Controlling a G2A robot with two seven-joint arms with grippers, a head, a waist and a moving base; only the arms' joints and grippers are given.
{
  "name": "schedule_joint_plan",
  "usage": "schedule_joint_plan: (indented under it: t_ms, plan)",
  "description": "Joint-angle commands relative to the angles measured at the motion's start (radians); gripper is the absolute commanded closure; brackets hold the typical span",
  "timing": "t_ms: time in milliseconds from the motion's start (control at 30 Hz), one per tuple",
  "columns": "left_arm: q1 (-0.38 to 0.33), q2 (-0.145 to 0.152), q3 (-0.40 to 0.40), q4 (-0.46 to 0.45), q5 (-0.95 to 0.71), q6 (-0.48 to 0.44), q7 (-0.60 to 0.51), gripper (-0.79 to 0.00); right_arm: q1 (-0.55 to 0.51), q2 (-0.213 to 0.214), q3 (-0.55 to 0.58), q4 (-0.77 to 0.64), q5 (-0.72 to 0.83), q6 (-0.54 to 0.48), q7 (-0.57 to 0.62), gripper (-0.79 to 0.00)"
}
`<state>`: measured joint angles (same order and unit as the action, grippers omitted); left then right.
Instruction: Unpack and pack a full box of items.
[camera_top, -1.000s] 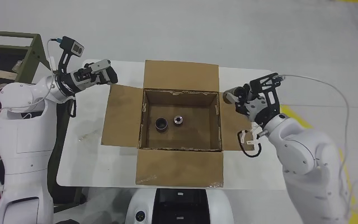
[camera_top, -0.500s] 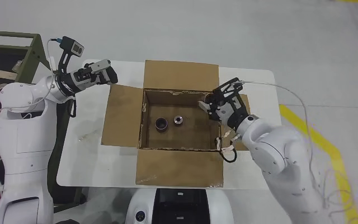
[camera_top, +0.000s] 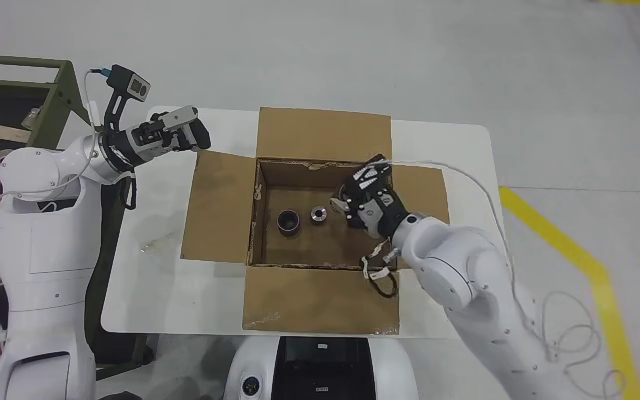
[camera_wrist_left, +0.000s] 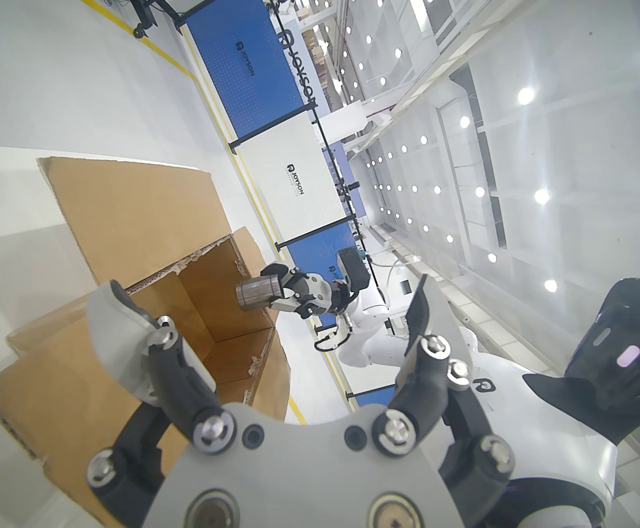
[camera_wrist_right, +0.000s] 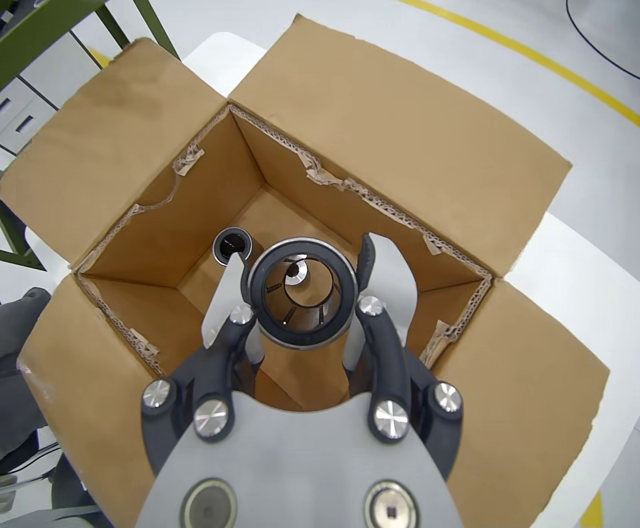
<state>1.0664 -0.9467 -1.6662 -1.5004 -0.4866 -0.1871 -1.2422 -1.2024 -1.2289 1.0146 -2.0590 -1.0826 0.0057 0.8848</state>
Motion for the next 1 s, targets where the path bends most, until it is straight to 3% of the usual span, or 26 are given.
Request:
schedule_joint_plan:
  t_ms: [0,967]
  plan:
    - [0.000,0.000,0.000,0.000,0.000,0.000,0.000,-0.785,0.004,-0.002,-0.008,0.013,-0.004,0.006,0.000,0.000]
    - [0.000,0.000,0.000,0.000,0.000,0.000,0.000,-0.785,0.074,-0.033,-0.071,0.222,-0.009,0.033,0.000,0.000]
